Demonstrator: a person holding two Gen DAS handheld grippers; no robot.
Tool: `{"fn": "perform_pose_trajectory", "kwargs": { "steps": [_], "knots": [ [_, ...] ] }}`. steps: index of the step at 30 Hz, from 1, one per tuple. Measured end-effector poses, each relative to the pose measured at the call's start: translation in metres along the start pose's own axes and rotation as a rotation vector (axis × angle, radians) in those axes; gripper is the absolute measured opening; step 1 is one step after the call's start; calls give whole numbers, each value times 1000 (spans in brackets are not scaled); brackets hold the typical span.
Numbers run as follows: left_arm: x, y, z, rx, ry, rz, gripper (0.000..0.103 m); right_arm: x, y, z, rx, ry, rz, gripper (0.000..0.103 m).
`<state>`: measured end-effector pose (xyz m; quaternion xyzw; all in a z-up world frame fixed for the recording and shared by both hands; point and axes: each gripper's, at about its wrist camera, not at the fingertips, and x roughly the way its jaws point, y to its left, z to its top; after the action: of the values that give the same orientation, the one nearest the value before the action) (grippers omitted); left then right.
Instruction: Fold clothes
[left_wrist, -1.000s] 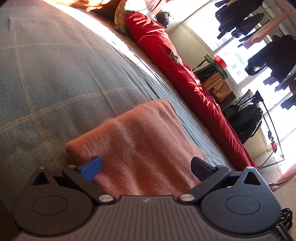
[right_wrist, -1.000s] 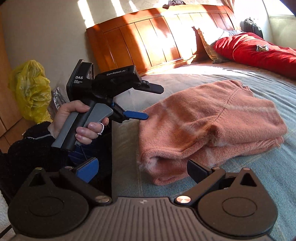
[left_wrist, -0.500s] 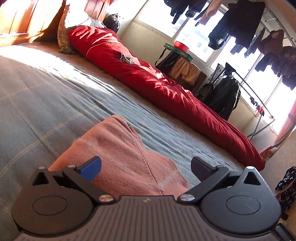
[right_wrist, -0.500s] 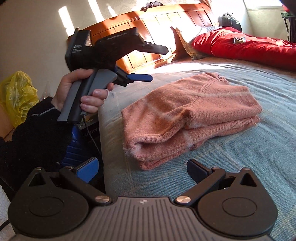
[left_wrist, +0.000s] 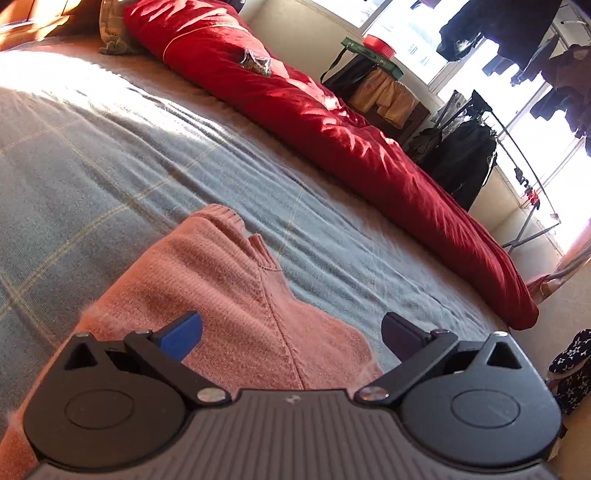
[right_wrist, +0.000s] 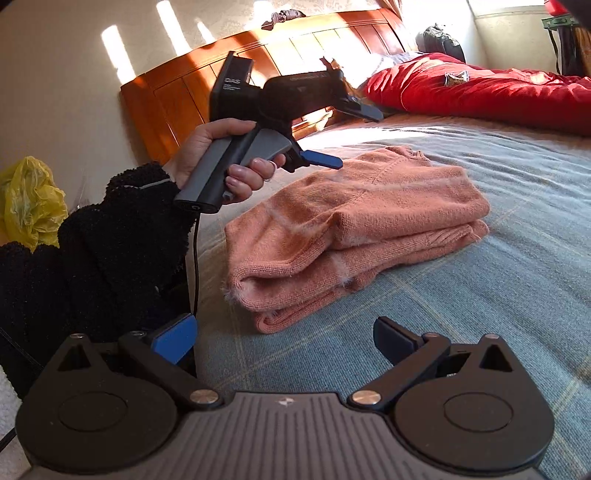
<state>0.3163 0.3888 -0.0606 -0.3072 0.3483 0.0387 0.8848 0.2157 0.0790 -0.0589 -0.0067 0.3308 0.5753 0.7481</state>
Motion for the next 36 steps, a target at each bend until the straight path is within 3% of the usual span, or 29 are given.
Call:
{"fn": "perform_pose_trajectory", "kwargs": {
  "steps": [6, 12, 17, 22, 26, 30, 36],
  "knots": [
    [5, -14, -11, 111, -29, 94, 102, -15, -2, -3, 9, 3, -50, 103],
    [-20, -54, -31, 232, -36, 290, 102, -41, 7, 0, 12, -20, -142, 103],
    [-64, -100, -71, 395, -105, 390, 102, -66, 20, -4, 6, -21, -218, 103],
    [-104, -140, -117, 536, -217, 564, 102, -93, 33, -12, 32, -34, -271, 103],
    [-135, -155, -154, 526, -259, 472, 102, -119, 45, -18, 50, -60, -293, 103],
    [-148, -175, -190, 517, -262, 495, 102, -140, 56, -24, 65, -83, -308, 103],
    [-157, -195, -233, 431, -206, 448, 103, -159, 63, -38, 107, -56, -333, 103]
  ]
}}
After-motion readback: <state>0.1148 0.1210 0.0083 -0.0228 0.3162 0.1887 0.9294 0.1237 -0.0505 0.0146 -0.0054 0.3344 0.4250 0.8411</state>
